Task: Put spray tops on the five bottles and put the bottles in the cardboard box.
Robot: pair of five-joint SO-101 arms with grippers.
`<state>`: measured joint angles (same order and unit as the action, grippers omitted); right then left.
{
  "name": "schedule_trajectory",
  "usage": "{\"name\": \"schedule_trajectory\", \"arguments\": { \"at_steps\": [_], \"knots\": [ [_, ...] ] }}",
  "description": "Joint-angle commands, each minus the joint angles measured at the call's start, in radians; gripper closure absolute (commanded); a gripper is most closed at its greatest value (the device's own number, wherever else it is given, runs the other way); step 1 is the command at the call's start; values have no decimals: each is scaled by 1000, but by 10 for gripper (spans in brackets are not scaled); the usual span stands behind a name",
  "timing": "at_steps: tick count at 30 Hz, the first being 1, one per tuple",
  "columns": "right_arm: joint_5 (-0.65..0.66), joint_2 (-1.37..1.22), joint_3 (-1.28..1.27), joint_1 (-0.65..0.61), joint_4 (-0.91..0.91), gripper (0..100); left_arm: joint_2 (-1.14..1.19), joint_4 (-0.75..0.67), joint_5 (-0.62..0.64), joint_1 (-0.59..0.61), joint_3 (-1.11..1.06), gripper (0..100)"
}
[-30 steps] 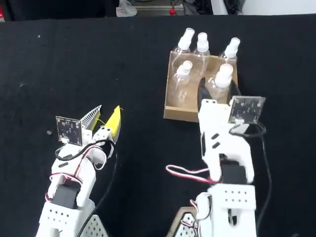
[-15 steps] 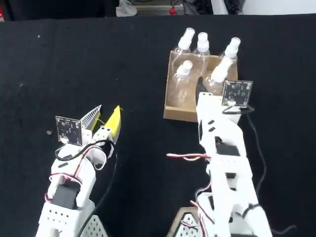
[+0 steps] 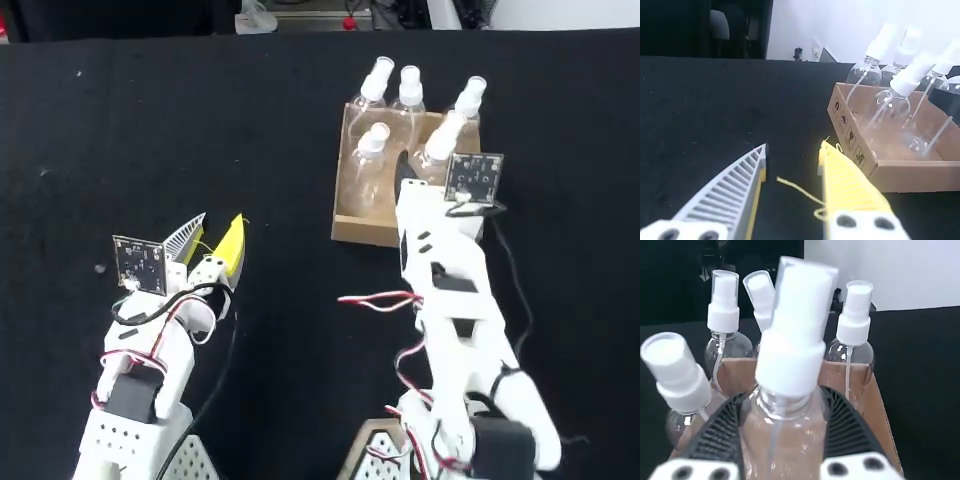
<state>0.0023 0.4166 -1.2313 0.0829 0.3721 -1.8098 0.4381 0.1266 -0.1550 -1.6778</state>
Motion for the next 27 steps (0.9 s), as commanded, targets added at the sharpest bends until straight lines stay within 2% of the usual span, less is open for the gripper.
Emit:
{"name": "schedule_trajectory", "arguments": {
  "at_steps": [1, 6, 11, 27],
  "knots": [
    [3, -56, 96, 23, 31, 986, -14, -14, 3, 4, -21, 830],
    [3, -162, 170, 71, 25, 985, -14, -14, 2, 4, -21, 830],
    [3, -232, 205, 68, 26, 986, -14, -14, 2, 4, -21, 830],
    [3, -246, 203, 32, 25, 984, -14, 5, 2, 2, -21, 830]
  ]
}}
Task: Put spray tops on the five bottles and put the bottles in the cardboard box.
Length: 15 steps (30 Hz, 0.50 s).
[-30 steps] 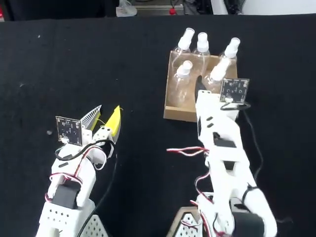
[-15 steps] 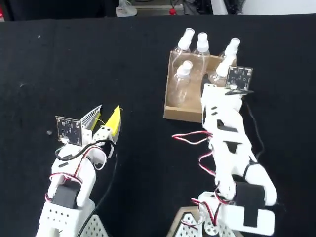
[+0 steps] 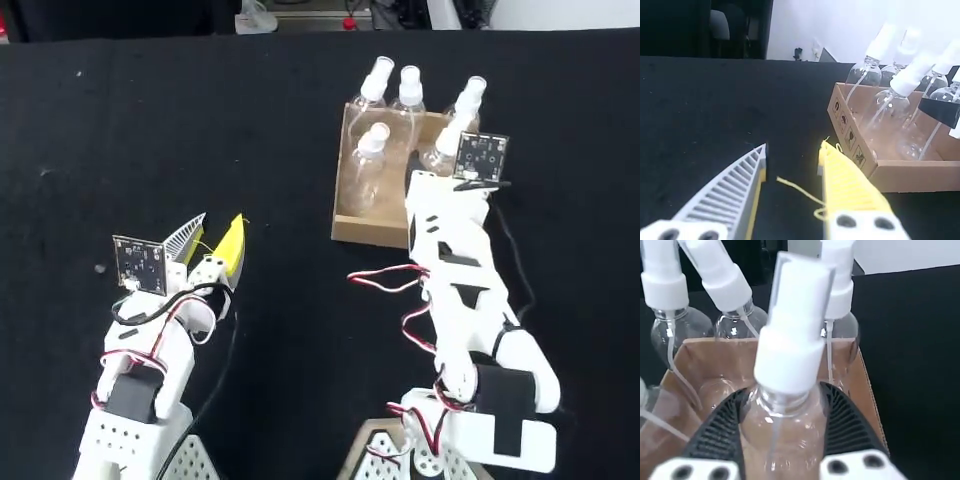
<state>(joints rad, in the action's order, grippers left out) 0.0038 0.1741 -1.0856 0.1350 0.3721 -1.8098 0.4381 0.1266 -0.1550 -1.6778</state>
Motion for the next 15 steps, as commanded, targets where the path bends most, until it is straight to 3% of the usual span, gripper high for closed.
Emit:
{"name": "schedule_trajectory", "arguments": {
  "at_steps": [1, 15],
  "knots": [
    [2, -4, 56, -23, 25, 984, -14, 9, 0, 2, -21, 830],
    [0, -5, 36, -20, 23, 984, -14, 12, 0, 4, -21, 830]
  ]
}}
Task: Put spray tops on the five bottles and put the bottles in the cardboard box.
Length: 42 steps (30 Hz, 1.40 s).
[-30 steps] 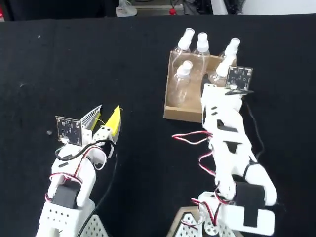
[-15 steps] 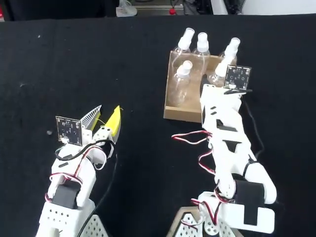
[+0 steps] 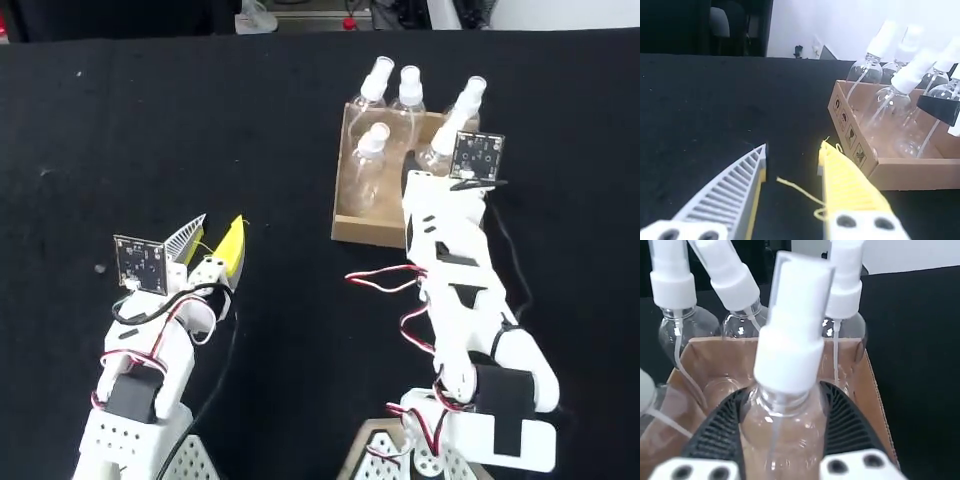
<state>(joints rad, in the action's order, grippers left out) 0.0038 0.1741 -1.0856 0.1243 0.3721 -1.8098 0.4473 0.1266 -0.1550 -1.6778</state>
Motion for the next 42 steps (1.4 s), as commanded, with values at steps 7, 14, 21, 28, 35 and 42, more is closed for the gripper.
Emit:
{"name": "schedule_trajectory", "arguments": {
  "at_steps": [7, 14, 21, 28, 35, 42],
  "knots": [
    [2, -5, 2, -14, 23, 984, -14, 3, 0, 5, -21, 830],
    [2, -30, -22, -14, 25, 985, -14, 3, 0, 10, -21, 830],
    [2, -99, 28, -14, 25, 984, -14, 3, 0, 10, -21, 830],
    [2, -101, 27, -14, 25, 984, -14, 3, 0, 12, -21, 830],
    [2, -101, 31, -14, 25, 982, -14, 3, 0, 12, -21, 830],
    [2, -101, 31, -32, 25, 982, -14, 2, 0, 12, -21, 830]
  ]
}}
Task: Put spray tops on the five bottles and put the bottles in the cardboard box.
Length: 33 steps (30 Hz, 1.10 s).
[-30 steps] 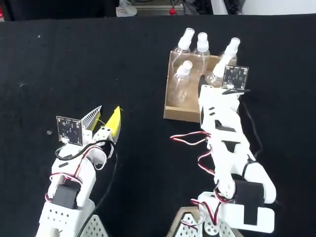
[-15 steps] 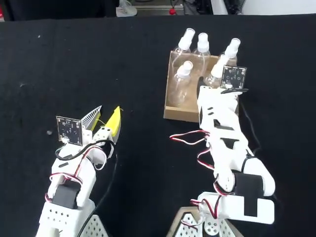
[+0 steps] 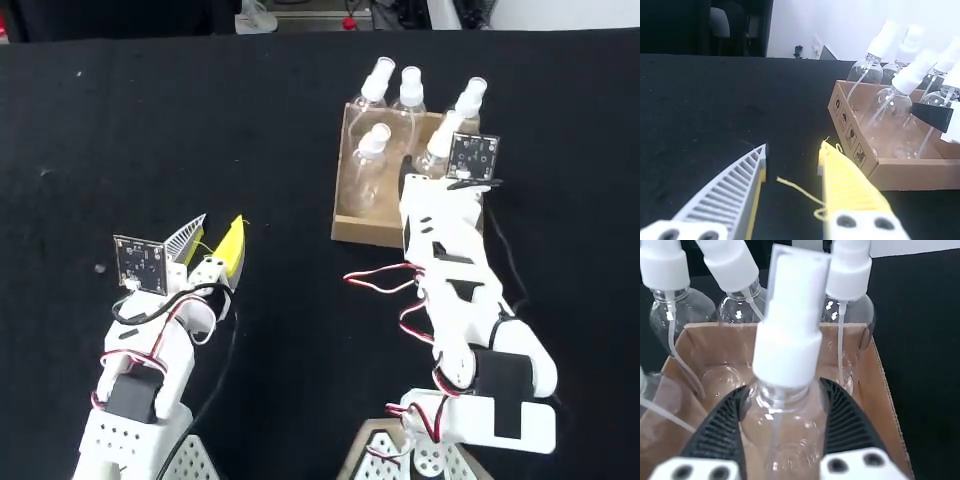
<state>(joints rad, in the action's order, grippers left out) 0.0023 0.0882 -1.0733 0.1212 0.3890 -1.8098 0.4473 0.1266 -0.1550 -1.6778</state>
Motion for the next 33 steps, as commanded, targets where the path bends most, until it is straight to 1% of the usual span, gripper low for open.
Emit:
{"name": "schedule_trajectory", "arguments": {
  "at_steps": [1, 4, 9, 14, 16, 28, 33],
  "knots": [
    [3, -15, 18, -35, 8, 982, -14, 2, 0, 12, -21, 830],
    [3, -15, 15, -57, 8, 982, -14, 2, 0, 12, -21, 830],
    [3, -15, 15, -58, 6, 979, -14, 0, -2, 12, -21, 830],
    [3, -15, 12, -60, 6, 859, -14, 2, -2, 12, -21, 830],
    [3, -15, 12, -60, 6, 838, -14, 2, -2, 12, -21, 830],
    [3, -13, 10, -58, 6, 842, -14, 2, -2, 12, -21, 830],
    [3, -13, 12, -52, 6, 822, -14, 0, -2, 12, -21, 830]
  ]
}}
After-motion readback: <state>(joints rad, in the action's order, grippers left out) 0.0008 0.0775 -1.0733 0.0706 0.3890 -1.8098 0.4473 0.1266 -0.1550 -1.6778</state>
